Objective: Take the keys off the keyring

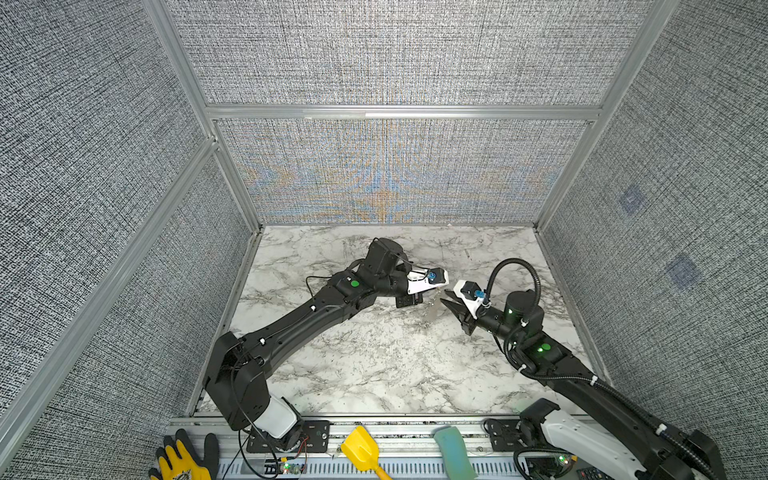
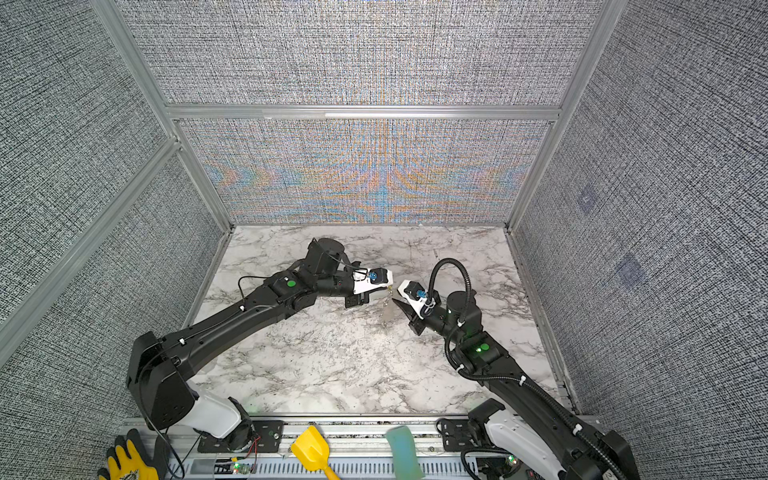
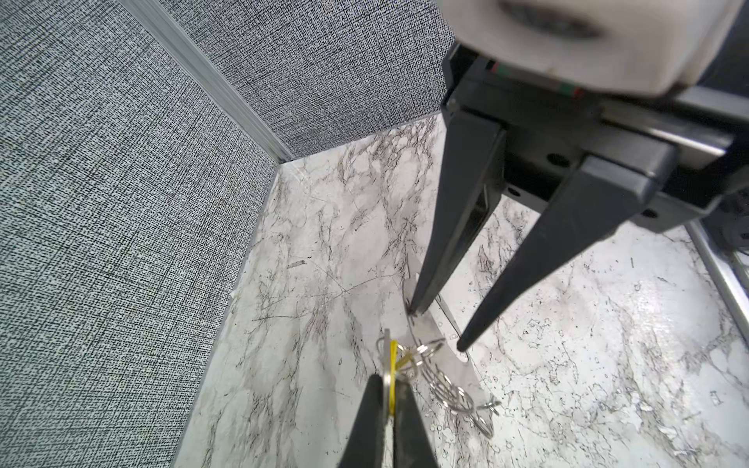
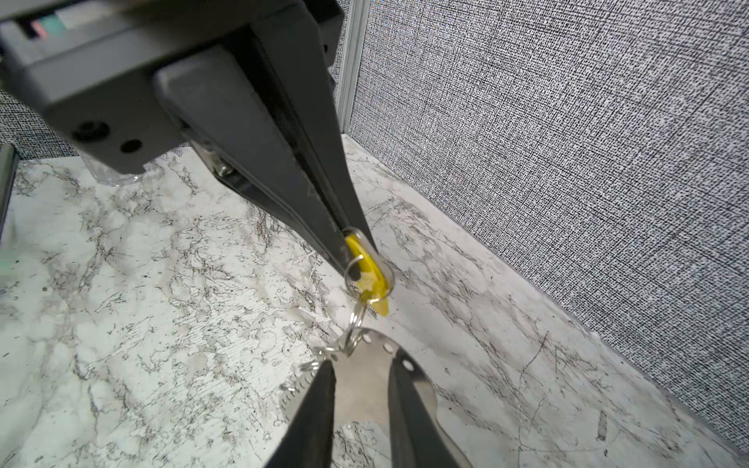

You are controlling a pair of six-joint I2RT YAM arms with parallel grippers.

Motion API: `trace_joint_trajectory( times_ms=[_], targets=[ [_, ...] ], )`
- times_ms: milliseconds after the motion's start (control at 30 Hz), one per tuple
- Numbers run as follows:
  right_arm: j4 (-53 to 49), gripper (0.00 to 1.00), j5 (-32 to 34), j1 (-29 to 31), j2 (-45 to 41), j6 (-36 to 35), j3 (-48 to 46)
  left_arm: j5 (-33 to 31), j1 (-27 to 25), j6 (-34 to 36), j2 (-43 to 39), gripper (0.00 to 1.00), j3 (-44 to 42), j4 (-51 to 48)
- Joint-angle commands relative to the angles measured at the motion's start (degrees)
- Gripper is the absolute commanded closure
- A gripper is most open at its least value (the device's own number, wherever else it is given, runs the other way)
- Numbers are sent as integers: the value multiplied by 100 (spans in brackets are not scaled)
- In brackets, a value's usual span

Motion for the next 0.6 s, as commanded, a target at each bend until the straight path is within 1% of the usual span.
trace_joint_trajectory(
  times_ms=[0, 233, 333, 400, 567],
  targets=[
    [259, 76, -152, 7, 33, 103, -4, 105, -10, 9, -49, 100, 28, 12],
    [493, 79, -171, 3, 153, 147, 10, 135, -45, -35, -41, 100, 28, 59],
    [594, 83, -104, 8, 155, 155, 4, 139, -52, -42, -33, 100, 28, 55],
    [680, 86, -82, 7, 156, 154, -16, 128, -62, -54, -26, 100, 28, 53],
    [541, 100, -124, 8, 115, 100, -26, 75, -58, -46, -67, 100, -1, 58]
  ],
)
